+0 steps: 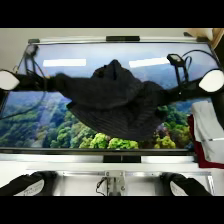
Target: Fold the shirts.
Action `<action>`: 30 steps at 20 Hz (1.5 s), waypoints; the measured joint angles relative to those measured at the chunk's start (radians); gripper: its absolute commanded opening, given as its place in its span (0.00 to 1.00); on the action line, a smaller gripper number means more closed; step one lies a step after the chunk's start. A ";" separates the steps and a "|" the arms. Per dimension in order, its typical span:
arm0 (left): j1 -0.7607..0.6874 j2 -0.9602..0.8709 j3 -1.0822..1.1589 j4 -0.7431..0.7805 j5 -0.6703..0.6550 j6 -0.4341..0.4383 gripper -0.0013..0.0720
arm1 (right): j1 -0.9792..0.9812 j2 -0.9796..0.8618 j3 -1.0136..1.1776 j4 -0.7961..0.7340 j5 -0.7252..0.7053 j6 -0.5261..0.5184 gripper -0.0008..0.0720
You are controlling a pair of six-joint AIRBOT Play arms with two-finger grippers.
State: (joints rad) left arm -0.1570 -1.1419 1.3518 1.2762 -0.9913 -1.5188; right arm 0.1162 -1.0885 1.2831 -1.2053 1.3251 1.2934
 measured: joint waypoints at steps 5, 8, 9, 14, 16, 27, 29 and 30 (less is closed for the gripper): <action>0.000 0.082 0.452 0.101 0.230 -0.037 0.09 | 0.001 0.108 0.236 0.027 -0.130 -0.129 0.14; 0.000 0.101 0.637 0.121 0.505 -0.118 0.10 | 0.000 0.180 0.396 0.087 -0.223 -0.142 0.14; 0.000 0.105 0.673 0.124 0.590 -0.146 0.10 | 0.000 0.201 0.428 0.127 -0.235 -0.135 0.14; 0.000 0.083 0.664 0.134 0.723 -0.211 0.10 | 0.001 0.233 0.497 0.290 -0.138 -0.035 0.14; 0.000 0.040 0.647 0.137 0.698 -0.222 0.10 | 0.000 0.212 0.505 0.280 -0.126 0.034 0.14; -0.002 -0.383 0.629 0.119 0.208 -0.232 1.00 | -0.001 -0.301 0.513 0.200 -0.267 0.207 0.14; -0.002 -0.444 0.628 0.087 0.074 -0.235 1.00 | 0.000 -0.399 0.512 0.217 -0.264 0.215 0.14; -0.002 -0.467 0.629 0.071 0.006 -0.235 1.00 | 0.000 -0.433 0.513 0.220 -0.264 0.219 0.14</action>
State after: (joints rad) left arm -0.1585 -1.6093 1.9804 1.3468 -0.9848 -1.7538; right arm 0.1158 -1.5215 1.7958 -0.9852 1.0607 1.5120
